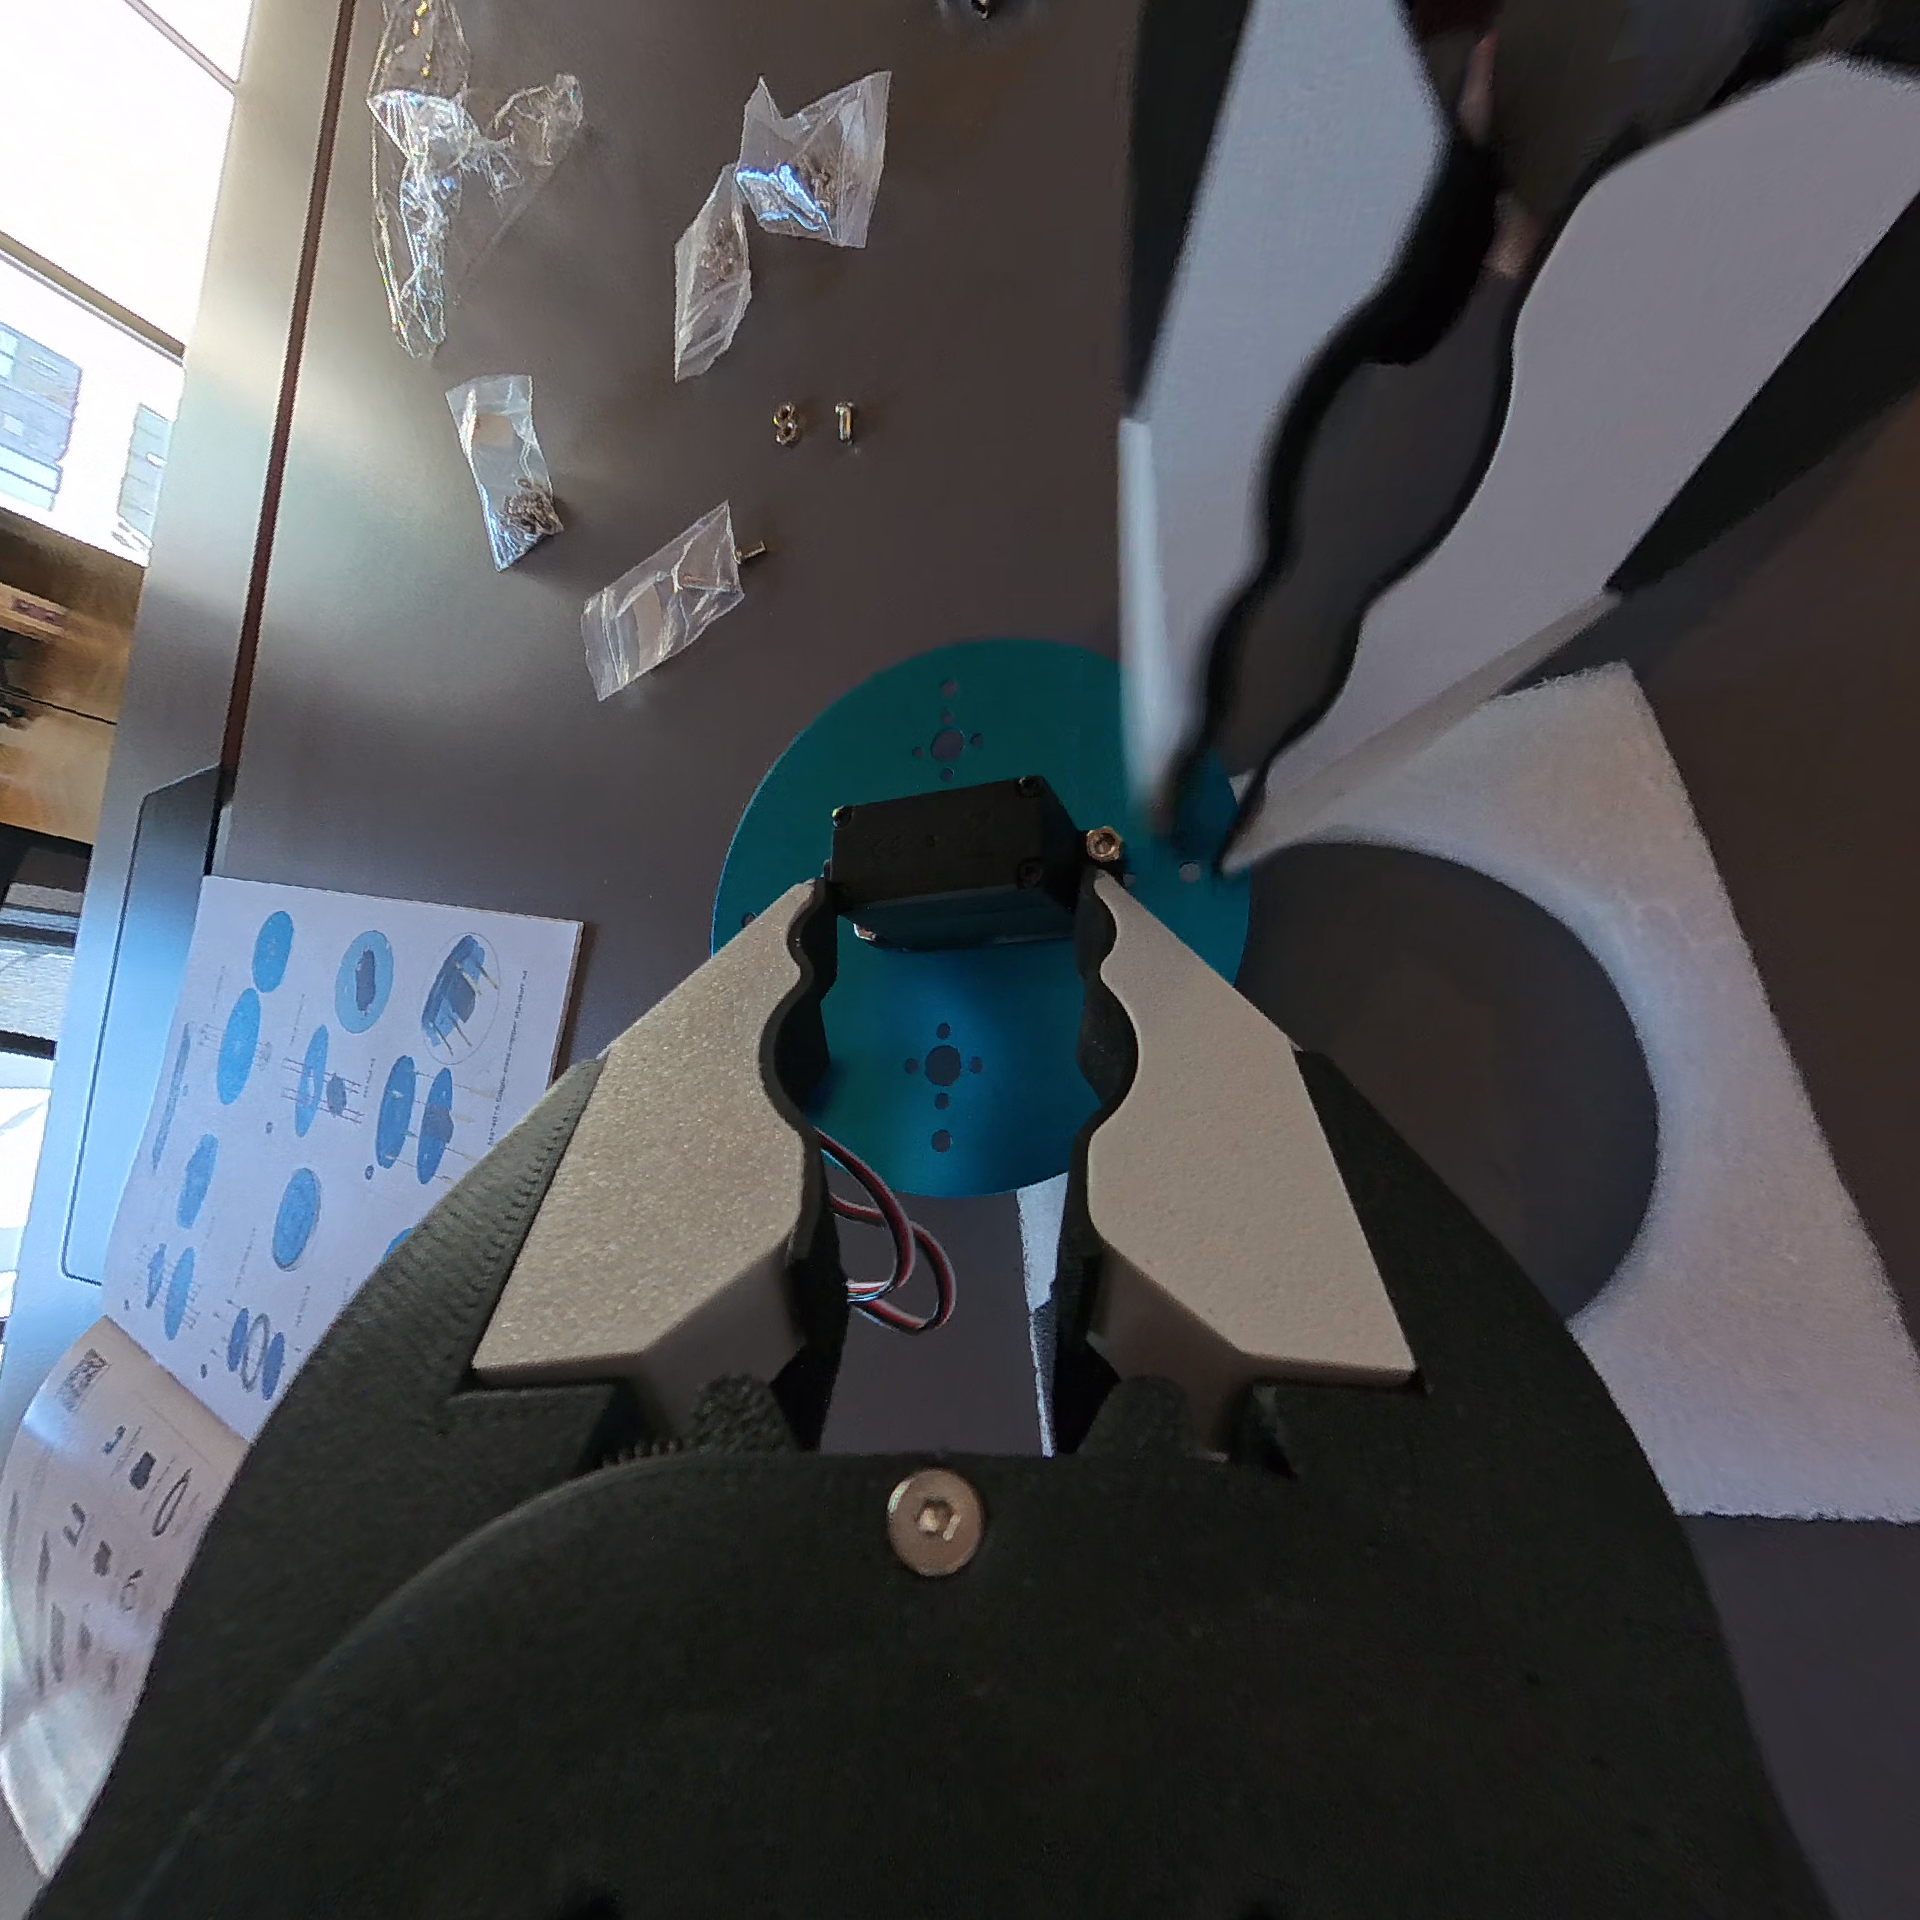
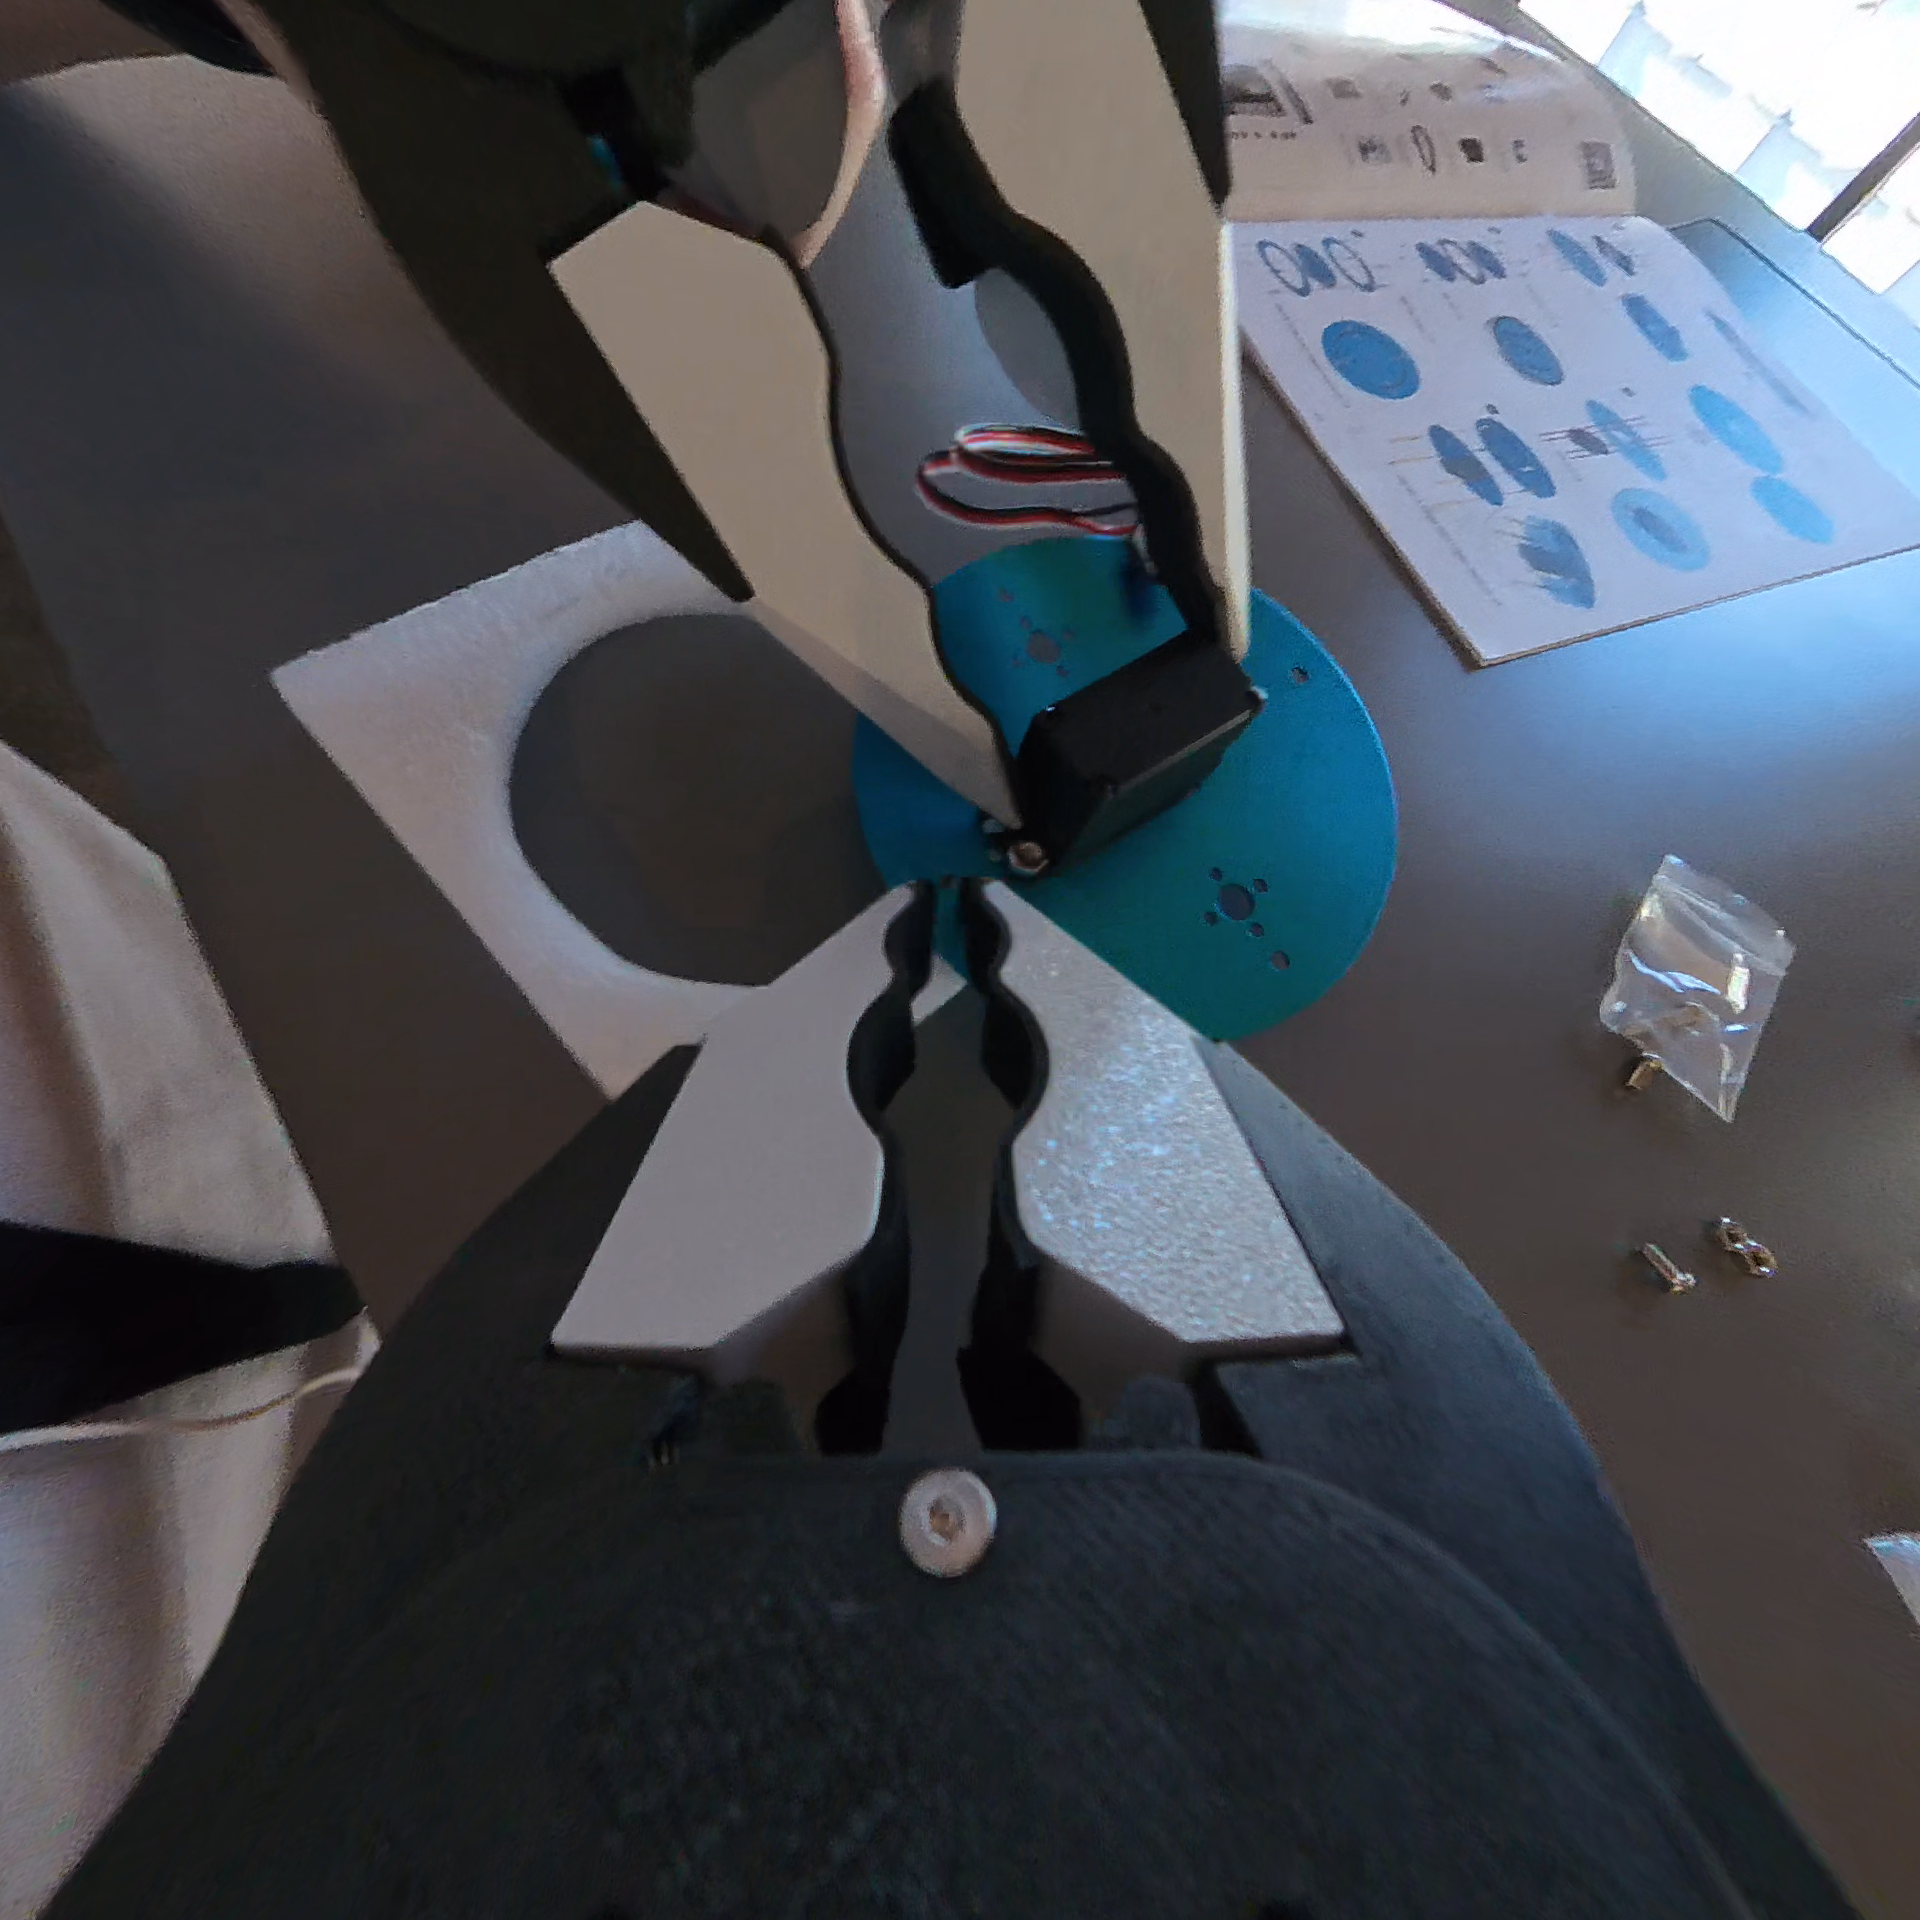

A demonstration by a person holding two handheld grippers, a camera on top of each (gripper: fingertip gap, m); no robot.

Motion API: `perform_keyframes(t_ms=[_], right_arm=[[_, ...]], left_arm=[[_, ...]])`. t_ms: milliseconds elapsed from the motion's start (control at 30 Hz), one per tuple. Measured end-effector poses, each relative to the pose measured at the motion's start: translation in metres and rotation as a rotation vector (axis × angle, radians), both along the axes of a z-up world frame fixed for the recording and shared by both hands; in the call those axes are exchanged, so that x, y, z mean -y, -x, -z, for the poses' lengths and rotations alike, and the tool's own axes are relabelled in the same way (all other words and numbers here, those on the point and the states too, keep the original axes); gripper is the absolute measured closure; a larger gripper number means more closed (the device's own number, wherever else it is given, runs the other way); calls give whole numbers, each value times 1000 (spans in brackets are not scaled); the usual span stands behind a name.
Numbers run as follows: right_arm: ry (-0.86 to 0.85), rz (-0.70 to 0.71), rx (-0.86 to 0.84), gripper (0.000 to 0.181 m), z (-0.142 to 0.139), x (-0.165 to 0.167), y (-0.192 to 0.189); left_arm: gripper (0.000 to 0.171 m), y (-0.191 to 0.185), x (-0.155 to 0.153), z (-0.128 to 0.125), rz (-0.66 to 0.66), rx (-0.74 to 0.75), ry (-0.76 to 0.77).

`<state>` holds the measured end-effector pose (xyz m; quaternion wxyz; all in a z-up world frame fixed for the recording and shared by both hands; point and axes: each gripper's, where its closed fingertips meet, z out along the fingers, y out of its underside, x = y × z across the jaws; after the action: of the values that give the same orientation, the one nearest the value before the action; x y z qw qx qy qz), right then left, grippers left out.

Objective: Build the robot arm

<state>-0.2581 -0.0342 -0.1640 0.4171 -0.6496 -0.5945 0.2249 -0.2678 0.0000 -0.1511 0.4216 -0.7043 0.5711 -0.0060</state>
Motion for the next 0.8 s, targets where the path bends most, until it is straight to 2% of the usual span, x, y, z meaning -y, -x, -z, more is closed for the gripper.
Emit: perform_keyframes(t_ms=[67, 167, 267, 300, 367, 567, 667, 700, 733, 800], right_arm=[[-5, 15, -6, 178, -2, -1, -2], [-9, 53, -36, 162, -6, -9, 0], [40, 41, -22, 157, 0, -6, 3], [35, 36, -27, 157, -1, -4, 3], [23, 18, -41, 175, -5, 0, 1], [57, 63, -33, 156, -1, -9, 3], [52, 57, -19, 158, 0, -5, 3], [61, 38, -9, 171, 2, -1, 1], [77, 28, -15, 177, 1, 2, 1], [59, 76, -37, 168, -2, -7, -1]], left_arm=[[125, 0, 0, 0, 0, -5, -5], [126, 0, 0, 0, 5, -10, -16], [125, 0, 1, 0, 5, -12, -17], [125, 0, 1, 0, 5, -12, -18], [125, 0, 1, 0, 4, -9, -15], [125, 0, 0, 0, 2, -8, -14], [125, 0, 1, 0, 1, -8, -13], [125, 0, 1, 0, 1, -8, -13], [125, 0, 1, 0, 1, -7, -13], [125, 0, 0, 0, 0, -5, -9]])
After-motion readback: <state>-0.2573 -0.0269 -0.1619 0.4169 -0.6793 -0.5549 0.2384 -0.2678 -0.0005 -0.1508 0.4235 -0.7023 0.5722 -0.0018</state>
